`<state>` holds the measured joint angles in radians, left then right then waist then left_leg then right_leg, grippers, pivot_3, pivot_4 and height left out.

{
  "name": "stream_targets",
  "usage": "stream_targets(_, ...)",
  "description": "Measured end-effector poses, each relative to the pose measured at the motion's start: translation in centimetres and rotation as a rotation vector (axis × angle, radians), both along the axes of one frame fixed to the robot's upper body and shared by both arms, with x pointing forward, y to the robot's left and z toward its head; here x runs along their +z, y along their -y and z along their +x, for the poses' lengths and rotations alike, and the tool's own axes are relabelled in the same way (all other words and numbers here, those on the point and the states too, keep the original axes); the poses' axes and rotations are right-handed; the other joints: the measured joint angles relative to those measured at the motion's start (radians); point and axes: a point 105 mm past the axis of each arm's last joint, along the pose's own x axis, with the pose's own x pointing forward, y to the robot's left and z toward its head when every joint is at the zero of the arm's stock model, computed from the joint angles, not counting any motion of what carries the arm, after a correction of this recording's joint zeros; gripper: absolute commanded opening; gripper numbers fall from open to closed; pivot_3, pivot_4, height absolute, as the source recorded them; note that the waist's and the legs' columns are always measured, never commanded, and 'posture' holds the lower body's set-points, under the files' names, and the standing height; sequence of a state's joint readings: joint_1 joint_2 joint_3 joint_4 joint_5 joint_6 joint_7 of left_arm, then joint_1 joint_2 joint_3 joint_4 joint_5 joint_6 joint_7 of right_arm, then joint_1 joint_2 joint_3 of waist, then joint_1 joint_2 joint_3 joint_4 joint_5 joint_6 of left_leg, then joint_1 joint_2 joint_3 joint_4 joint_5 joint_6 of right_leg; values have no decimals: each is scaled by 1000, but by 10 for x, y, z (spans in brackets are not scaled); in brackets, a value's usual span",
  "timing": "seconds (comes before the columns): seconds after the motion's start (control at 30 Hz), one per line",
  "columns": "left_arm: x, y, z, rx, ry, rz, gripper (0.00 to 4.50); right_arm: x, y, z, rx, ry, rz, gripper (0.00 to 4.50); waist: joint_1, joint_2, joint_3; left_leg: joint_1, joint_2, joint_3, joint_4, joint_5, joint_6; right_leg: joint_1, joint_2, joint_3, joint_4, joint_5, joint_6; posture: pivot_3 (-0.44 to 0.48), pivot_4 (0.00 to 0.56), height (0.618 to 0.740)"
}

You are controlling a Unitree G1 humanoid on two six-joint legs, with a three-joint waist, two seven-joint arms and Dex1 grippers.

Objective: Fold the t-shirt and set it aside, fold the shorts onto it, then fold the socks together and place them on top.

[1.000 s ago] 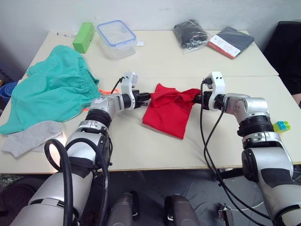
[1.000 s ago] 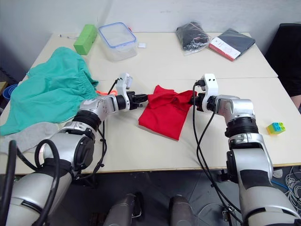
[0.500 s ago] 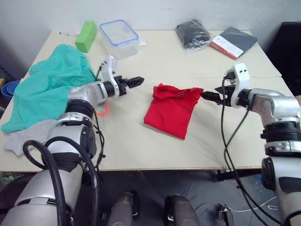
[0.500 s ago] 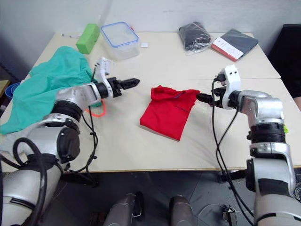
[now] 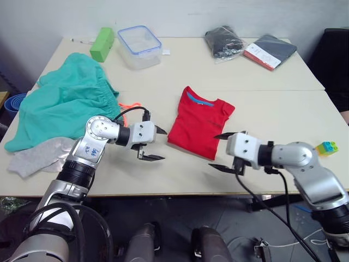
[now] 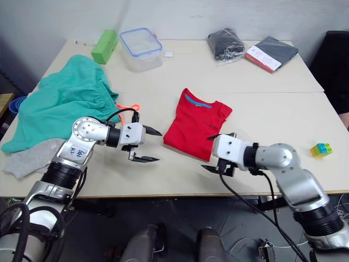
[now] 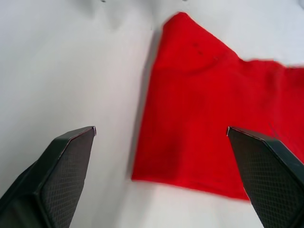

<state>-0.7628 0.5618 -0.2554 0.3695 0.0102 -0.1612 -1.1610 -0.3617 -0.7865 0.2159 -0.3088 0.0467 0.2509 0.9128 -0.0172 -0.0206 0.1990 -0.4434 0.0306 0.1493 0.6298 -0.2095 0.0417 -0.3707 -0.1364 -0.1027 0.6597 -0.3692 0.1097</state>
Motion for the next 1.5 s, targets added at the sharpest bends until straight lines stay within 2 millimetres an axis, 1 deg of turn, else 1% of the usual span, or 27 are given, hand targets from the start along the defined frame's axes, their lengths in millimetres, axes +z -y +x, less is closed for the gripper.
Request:
stream_targets(0.03,0,3,1,-6,17,-2,4485,-3,-3,1,1,14,-9,4500,2,0,0,0,0,0,0,0,0,0,-1,0,0,0,0,0,150,740)
stream_targets(0.1,-3,11,8,-4,53,6,4485,-8,-6,11,-24,45,-22,4500,6,0,0,0,-1,0,0,0,1,0,0,-1,0,0,0,0,150,740)
stream_targets(0.17,-6,20,15,2,80,10,4500,-16,-5,20,-49,69,-52,4125,10,0,0,0,-1,0,1,0,1,0,0,-1,1,0,0,0,150,740)
stream_targets(0.2,-8,21,18,10,88,9,4304,-17,-5,23,-54,81,-55,3873,12,0,0,0,0,0,1,0,1,0,1,-1,1,0,0,0,150,740)
stream_targets(0.27,-11,20,23,29,97,18,3833,-18,-7,27,-56,113,-64,3158,12,0,0,0,0,0,1,0,1,0,1,-2,1,0,0,0,150,740)
stream_targets(0.3,-13,20,24,30,99,19,3579,-20,-6,29,-57,120,-67,2876,12,0,0,0,0,0,1,0,0,0,1,-2,1,0,0,0,150,740)
stream_targets(0.37,-16,21,24,20,103,23,2871,-21,-3,33,-64,154,-88,2076,12,0,0,0,0,0,2,0,0,0,1,-2,1,0,0,0,150,740)
stream_targets(0.43,-20,23,23,6,102,27,2242,-22,-1,35,-68,178,-102,1375,12,0,0,0,0,0,2,0,1,1,1,-2,1,0,0,0,150,740)
stream_targets(0.5,-22,24,24,0,101,29,1584,-21,-4,35,-58,200,-101,641,14,0,0,0,0,0,2,0,1,1,1,-2,1,0,0,0,150,740)
stream_targets(0.57,-21,26,25,-4,104,28,965,-22,-5,34,-48,213,-109,0,14,0,0,0,0,0,2,0,1,1,1,-2,1,0,0,0,150,740)
stream_targets(0.67,-21,27,24,-17,95,27,35,-26,-2,33,-39,210,-121,0,13,0,0,0,0,0,2,0,1,1,1,-2,1,0,0,0,150,740)
stream_targets(0.77,-21,29,17,-51,58,20,35,-27,2,31,-6,215,-149,0,12,0,0,0,0,0,2,0,1,1,1,-2,1,0,0,0,150,740)
stream_targets(0.83,-24,29,4,-91,-7,4,35,-30,5,23,52,208,-176,0,11,0,0,1,0,0,2,0,1,2,2,-2,1,0,0,0,150,740)
stream_targets(0.93,-32,19,-23,-145,-122,9,35,-35,9,5,164,184,-199,0,7,0,0,2,1,-1,1,0,0,3,2,-2,1,0,0,0,150,740)
stream_targets(0.97,-38,11,-37,-162,-182,24,35,-39,9,-7,221,163,-197,0,2,0,0,4,1,-2,0,0,0,5,3,-2,0,0,0,0,150,740)
stream_targets(1.03,-42,4,-56,-183,-223,50,35,-42,6,-26,305,136,-173,0,-3,0,0,6,2,-3,0,0,-1,8,3,-2,-1,0,0,0,150,740)
stream_targets(1.1,-45,1,-67,-187,-226,68,35,-45,5,-40,348,109,-156,0,-6,0,0,8,2,-4,0,0,-1,12,2,-2,-3,0,0,0,150,740)
stream_targets(1.17,-49,0,-73,-175,-223,72,35,-46,4,-48,362,90,-141,0,-5,0,0,8,1,-6,1,-1,0,13,1,-2,-4,0,0,0,150,740)
stream_targets(1.23,-52,1,-76,-146,-226,58,35,-46,6,-51,349,80,-130,0,-4,0,0,8,1,-7,1,-1,1,13,-6,-1,-4,0,0,0,150,740)
stream_targets(1.4,-53,4,-77,-84,-233,30,35,-46,8,-48,314,78,-133,0,-3,0,0,7,0,-8,0,-2,0,13,-6,-2,-4,0,0,0,150,740)
stream_targets(1.43,-53,4,-78,-73,-241,25,508,-47,8,-47,307,72,-133,478,-3,0,0,7,0,-7,0,-2,0,13,-6,-2,-4,0,0,0,150,740)
stream_targets(1.5,-54,-1,-77,-33,-273,10,995,-47,12,-45,273,46,-124,980,-3,0,0,7,0,-7,0,-2,0,13,-6,-3,-4,0,0,0,150,740)
